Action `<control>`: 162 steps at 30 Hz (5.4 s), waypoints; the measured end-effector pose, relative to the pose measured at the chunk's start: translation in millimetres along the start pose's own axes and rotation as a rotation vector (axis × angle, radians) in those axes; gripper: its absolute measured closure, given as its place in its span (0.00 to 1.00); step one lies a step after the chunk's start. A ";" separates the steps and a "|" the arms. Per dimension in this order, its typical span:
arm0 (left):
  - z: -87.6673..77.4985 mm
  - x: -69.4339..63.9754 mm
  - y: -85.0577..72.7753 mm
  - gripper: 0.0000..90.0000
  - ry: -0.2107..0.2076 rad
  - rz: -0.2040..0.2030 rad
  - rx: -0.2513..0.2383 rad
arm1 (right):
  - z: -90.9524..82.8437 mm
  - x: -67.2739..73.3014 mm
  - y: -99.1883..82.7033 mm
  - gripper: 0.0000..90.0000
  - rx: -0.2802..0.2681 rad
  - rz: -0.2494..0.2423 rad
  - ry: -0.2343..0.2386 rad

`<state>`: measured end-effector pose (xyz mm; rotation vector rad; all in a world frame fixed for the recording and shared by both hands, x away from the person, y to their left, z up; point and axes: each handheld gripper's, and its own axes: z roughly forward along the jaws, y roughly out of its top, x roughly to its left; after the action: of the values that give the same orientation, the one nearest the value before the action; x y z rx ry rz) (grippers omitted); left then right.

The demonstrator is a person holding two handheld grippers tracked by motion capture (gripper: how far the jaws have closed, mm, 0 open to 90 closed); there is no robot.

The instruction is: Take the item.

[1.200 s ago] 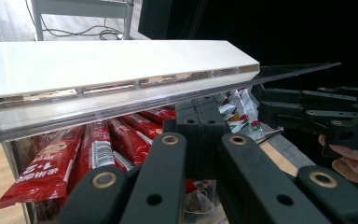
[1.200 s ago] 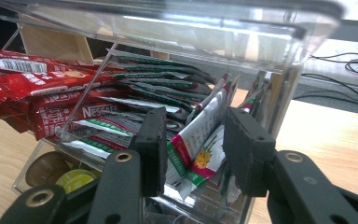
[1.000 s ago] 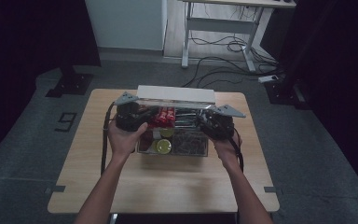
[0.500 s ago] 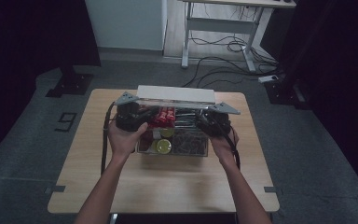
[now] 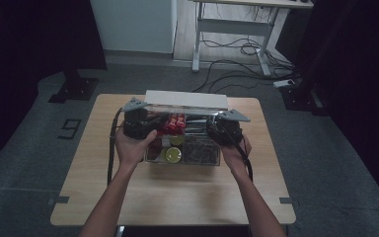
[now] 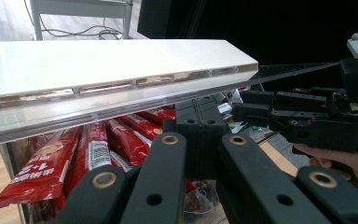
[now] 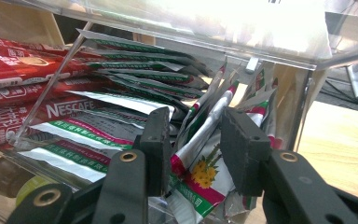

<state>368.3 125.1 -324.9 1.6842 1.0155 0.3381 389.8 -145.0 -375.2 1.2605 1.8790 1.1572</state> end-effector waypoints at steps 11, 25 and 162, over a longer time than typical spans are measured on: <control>-0.4 0.8 0.8 1.00 -0.006 -0.006 -0.002 | 1.6 1.9 -4.9 0.78 0.010 0.004 0.001; 0.1 1.2 0.6 1.00 -0.007 -0.009 -0.003 | -4.8 -4.5 -8.2 0.98 -0.012 0.034 0.045; 2.7 4.4 -0.5 1.00 -0.002 -0.034 -0.001 | -87.7 -87.0 -111.4 0.99 -0.145 0.234 0.078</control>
<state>372.5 126.7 -327.5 1.6644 1.0405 0.3147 303.9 -274.1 -435.2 1.3974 1.6999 1.4561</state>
